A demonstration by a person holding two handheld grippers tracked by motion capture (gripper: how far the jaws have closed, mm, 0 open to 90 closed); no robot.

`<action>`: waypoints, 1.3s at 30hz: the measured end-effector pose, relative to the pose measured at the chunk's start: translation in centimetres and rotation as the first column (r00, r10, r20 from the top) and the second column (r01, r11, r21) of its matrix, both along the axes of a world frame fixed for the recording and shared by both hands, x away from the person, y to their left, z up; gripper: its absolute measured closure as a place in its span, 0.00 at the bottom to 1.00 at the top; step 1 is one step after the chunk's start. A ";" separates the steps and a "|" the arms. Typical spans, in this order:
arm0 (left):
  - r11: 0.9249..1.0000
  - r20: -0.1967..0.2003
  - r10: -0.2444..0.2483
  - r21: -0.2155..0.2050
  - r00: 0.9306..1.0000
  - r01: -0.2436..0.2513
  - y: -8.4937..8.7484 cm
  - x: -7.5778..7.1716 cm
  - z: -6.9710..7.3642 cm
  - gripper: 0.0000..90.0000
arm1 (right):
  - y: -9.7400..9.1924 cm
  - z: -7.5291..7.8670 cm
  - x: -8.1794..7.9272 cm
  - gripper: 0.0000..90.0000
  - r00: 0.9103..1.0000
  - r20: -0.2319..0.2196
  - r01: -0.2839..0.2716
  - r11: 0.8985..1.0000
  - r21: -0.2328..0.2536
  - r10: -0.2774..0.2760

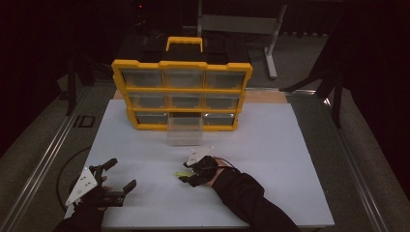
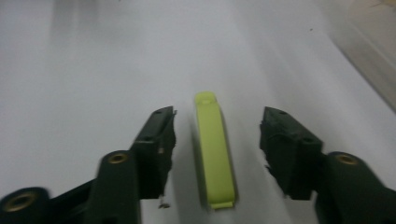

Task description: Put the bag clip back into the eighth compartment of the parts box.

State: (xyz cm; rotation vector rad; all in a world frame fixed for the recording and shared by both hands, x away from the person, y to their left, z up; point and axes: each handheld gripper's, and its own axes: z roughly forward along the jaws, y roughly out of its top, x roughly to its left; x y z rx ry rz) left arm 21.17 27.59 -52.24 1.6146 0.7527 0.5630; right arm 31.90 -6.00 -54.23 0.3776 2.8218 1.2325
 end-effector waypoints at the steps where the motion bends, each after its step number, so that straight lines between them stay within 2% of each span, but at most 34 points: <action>1: 1.000 0.000 -0.001 -0.001 1.000 0.001 0.0 0.0 0.0 0.00 | 0.0 0.0 0.0 0.55 1.000 0.006 -0.001 1.000 -0.006 0.002; 7: 1.000 -0.001 -0.002 -0.003 1.000 0.002 0.0 0.0 0.0 0.00 | 0.2 -0.3 0.0 0.67 1.000 0.020 -0.020 0.999 -0.039 0.021; 16: 1.000 -0.002 -0.003 -0.002 1.000 0.003 0.0 0.0 0.0 0.00 | 0.2 -0.3 0.2 0.73 0.999 0.004 -0.034 0.999 -0.042 0.035; 25: 1.000 -0.005 -0.005 -0.001 1.000 0.005 0.0 0.1 -0.1 0.00 | 0.1 -0.3 0.2 0.87 0.999 0.008 -0.041 0.998 -0.045 0.041; 29: 1.000 -0.006 -0.006 0.002 1.000 0.006 -0.1 0.1 -0.1 0.00 | 0.2 -0.2 0.2 0.87 0.999 0.011 -0.048 0.997 -0.052 0.049; 31: 1.000 -0.007 -0.006 -0.001 1.000 0.006 0.0 0.1 -0.1 0.00 | 0.0 -0.1 0.3 0.88 0.998 -0.015 -0.065 0.997 -0.043 0.065; 39: 1.000 -0.007 -0.005 0.001 1.000 0.005 -0.1 0.1 -0.1 0.00 | -0.3 1.1 0.1 0.88 0.995 0.000 -0.099 0.994 -0.055 0.099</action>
